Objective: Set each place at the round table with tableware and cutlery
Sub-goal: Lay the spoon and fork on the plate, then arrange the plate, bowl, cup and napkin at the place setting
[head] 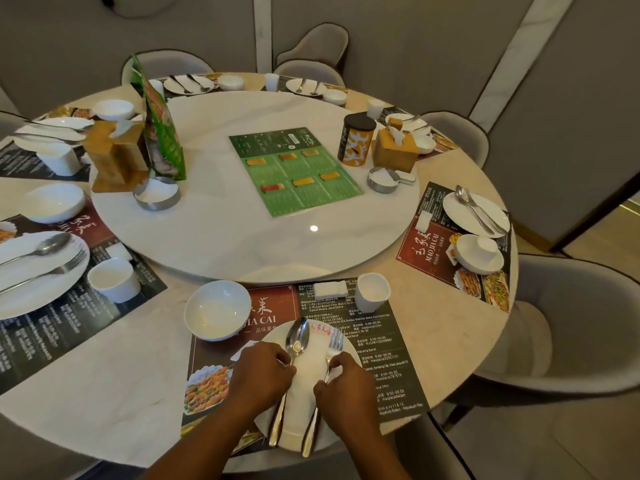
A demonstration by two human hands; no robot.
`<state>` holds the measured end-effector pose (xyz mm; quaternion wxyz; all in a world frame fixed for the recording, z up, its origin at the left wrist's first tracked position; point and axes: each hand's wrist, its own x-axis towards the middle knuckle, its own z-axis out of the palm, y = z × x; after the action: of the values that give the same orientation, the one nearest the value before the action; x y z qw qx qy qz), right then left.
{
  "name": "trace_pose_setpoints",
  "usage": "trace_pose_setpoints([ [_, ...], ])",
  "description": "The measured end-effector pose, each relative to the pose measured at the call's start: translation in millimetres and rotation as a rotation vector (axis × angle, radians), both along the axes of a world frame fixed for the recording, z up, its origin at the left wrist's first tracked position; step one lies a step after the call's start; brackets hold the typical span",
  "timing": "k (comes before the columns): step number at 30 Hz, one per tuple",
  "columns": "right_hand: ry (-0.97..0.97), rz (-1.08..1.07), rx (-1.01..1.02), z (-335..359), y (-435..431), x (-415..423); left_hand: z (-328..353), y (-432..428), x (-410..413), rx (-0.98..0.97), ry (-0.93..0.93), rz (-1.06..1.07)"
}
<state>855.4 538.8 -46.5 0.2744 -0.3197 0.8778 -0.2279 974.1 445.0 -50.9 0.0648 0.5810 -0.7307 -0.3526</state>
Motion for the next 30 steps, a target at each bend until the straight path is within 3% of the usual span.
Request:
trace_pose_setpoints([
  [30, 0.000, -0.065, 0.056, 1.2, 4.4, 10.8, 0.6, -14.5, 22.4, -0.019, 0.038, -0.106],
])
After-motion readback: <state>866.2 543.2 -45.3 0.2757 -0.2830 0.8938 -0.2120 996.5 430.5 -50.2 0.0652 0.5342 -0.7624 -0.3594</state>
